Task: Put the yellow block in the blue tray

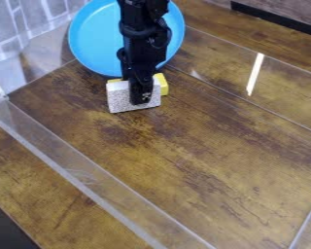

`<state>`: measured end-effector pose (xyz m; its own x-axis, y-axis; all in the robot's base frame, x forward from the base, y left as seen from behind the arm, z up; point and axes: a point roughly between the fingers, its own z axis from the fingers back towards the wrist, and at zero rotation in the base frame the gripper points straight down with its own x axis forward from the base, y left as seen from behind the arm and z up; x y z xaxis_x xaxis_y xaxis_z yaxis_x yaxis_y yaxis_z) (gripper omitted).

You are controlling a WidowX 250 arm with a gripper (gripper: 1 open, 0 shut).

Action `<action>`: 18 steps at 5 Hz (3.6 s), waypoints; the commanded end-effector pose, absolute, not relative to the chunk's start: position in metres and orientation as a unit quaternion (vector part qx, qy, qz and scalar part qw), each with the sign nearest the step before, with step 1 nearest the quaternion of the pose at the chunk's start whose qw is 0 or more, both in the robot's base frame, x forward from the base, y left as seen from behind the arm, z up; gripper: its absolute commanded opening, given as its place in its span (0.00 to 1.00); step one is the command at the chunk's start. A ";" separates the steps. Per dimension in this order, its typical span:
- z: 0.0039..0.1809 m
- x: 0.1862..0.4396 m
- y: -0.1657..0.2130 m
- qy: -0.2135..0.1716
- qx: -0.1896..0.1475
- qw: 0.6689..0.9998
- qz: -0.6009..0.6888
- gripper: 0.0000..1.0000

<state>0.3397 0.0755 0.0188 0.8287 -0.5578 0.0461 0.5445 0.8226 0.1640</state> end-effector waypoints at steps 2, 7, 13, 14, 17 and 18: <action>-0.017 0.299 0.095 0.019 0.043 0.968 -0.248 0.00; 0.004 0.293 0.088 0.003 0.027 0.969 -0.245 0.00; 0.027 0.299 0.058 -0.029 -0.004 0.967 -0.252 0.00; 0.040 0.301 0.055 -0.036 -0.001 0.966 -0.254 0.00; 0.075 0.306 0.051 -0.052 0.010 0.963 -0.265 0.00; 0.094 0.308 0.049 -0.064 0.018 0.961 -0.267 0.00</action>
